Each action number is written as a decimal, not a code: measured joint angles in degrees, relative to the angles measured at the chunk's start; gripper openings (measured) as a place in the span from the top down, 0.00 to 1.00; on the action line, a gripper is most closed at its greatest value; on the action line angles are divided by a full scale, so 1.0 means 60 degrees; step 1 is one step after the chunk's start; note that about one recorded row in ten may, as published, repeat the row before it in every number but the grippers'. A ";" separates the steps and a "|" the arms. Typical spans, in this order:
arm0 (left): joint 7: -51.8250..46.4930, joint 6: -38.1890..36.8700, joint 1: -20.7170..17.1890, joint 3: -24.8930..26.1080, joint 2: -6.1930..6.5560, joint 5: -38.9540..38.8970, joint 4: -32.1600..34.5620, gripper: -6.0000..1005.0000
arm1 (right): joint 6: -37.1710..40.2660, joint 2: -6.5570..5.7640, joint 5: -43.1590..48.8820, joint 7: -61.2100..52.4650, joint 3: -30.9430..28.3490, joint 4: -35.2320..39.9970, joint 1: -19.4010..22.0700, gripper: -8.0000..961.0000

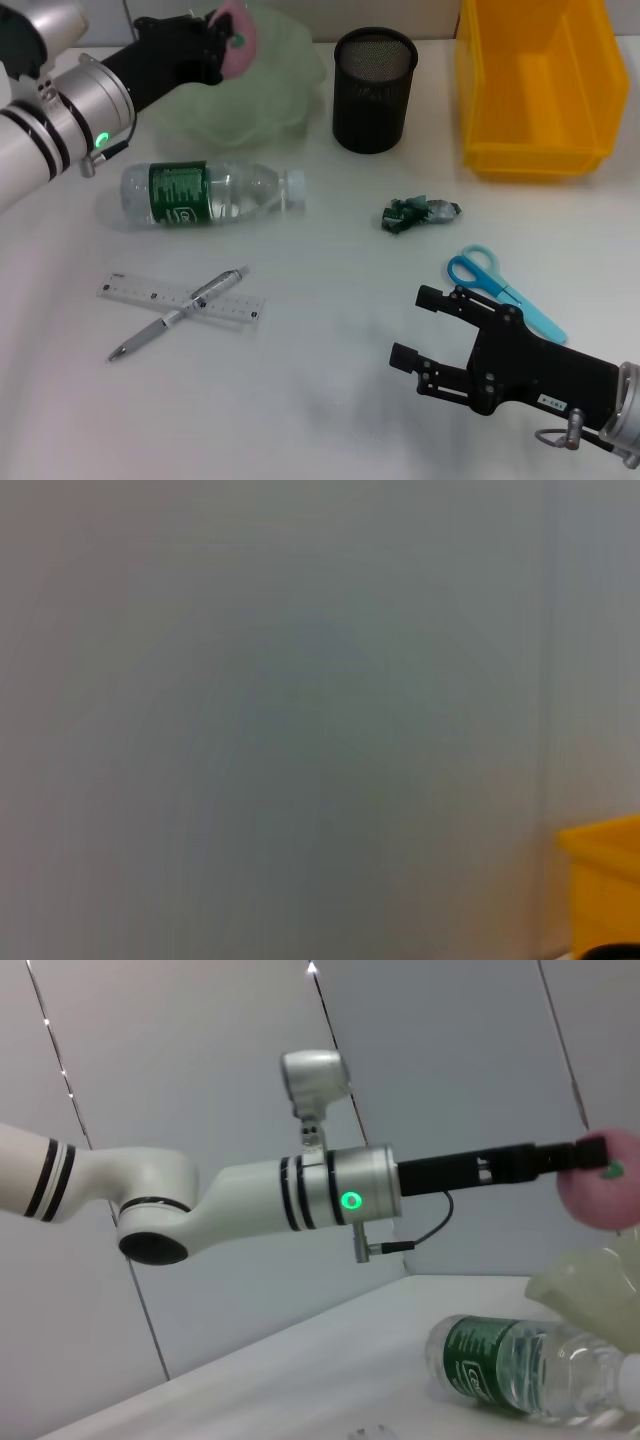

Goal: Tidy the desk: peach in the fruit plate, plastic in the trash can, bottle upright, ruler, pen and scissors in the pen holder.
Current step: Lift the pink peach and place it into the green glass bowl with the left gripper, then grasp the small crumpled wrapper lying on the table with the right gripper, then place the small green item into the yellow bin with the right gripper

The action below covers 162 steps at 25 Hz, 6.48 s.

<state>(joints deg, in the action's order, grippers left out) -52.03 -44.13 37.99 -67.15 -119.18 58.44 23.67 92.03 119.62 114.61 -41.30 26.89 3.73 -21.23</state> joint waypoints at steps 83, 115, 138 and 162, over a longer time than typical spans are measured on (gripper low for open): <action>-0.1485 -0.6624 -0.2385 -0.1347 0.0131 0.4381 0.1708 0.19 | -0.1070 -0.0088 0.0447 -0.7969 0.0930 0.5955 -0.1375 0.15; -0.1127 -0.6447 -0.2518 -0.1400 0.0103 0.4365 0.1651 0.19 | -0.3280 -0.0026 0.3807 -1.2337 0.7213 0.8616 -0.3141 0.15; -0.1127 -0.6228 -0.2426 -0.1432 0.0089 0.4364 0.1651 0.19 | -0.5157 -0.0001 0.3141 -1.2290 0.8556 0.7374 -0.3245 0.19; -0.1127 -0.6180 -0.2405 -0.1449 0.0087 0.4322 0.1653 0.19 | -0.5802 0.0014 0.2770 -1.2280 0.9041 0.7840 -0.2670 0.78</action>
<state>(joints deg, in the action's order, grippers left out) -58.80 -81.21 23.56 -75.85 -118.66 84.37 33.58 57.22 119.70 131.22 -114.98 81.14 50.77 -37.25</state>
